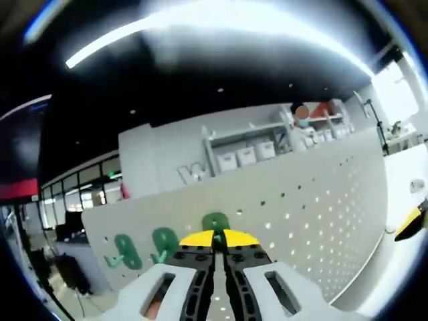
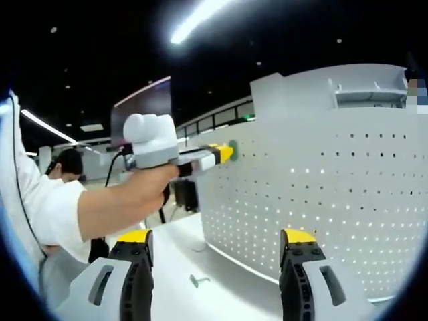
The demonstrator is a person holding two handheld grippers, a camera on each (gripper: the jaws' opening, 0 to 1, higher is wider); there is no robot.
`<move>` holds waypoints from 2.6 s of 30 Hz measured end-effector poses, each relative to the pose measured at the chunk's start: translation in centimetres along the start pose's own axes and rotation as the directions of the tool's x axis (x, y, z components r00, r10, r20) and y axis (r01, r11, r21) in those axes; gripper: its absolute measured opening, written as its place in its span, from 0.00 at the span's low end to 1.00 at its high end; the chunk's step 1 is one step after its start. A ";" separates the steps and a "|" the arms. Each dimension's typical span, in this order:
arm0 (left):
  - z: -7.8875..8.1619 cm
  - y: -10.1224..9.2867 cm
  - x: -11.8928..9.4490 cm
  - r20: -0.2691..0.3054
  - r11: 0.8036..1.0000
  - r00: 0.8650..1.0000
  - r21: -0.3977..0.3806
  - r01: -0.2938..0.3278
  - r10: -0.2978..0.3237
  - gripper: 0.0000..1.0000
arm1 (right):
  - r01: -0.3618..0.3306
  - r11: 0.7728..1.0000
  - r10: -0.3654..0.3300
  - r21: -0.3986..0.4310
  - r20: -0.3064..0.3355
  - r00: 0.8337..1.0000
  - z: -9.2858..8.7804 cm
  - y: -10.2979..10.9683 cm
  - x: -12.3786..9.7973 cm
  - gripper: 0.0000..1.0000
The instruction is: Insert the hook assembly into the mounting plate slot until the hook locks in place.
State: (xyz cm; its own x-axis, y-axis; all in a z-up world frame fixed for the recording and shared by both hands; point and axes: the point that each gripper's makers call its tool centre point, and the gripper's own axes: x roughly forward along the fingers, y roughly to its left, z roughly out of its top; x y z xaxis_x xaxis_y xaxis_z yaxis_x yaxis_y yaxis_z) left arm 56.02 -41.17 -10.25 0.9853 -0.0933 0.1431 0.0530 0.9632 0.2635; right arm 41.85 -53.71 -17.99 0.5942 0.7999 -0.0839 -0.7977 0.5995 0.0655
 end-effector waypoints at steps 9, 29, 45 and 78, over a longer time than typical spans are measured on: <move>0.0 -0.3 -0.1 -0.012 0.992 1.000 0.124 -0.011 0.013 0.04 | 0.001 1.000 -0.001 0.001 -0.001 1.000 0.0 0.0 -0.1 0.78; -0.6 -0.1 -0.2 -0.028 1.000 1.000 0.025 0.012 -0.011 0.08 | 0.011 1.000 -0.011 0.003 0.004 1.000 0.2 -0.3 -0.4 0.77; -0.1 -0.2 -2.2 -0.011 0.996 0.998 -0.053 0.066 -0.067 0.23 | 0.006 1.000 -0.006 -0.008 0.017 1.000 0.8 0.0 -0.4 0.77; -1.0 -0.9 -7.2 -0.023 0.960 0.981 -0.212 0.182 -0.191 0.72 | -0.031 0.999 0.031 -0.020 0.014 0.999 1.0 1.6 -0.1 0.77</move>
State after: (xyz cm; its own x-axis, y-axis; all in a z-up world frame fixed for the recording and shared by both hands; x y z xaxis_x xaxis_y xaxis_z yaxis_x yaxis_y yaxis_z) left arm 49.04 -41.14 -12.45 0.9604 -0.2702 0.0680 0.2650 0.9612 0.0767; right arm 40.62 -52.77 -16.88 0.5706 0.8184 -0.0680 -0.8175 0.5739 0.0478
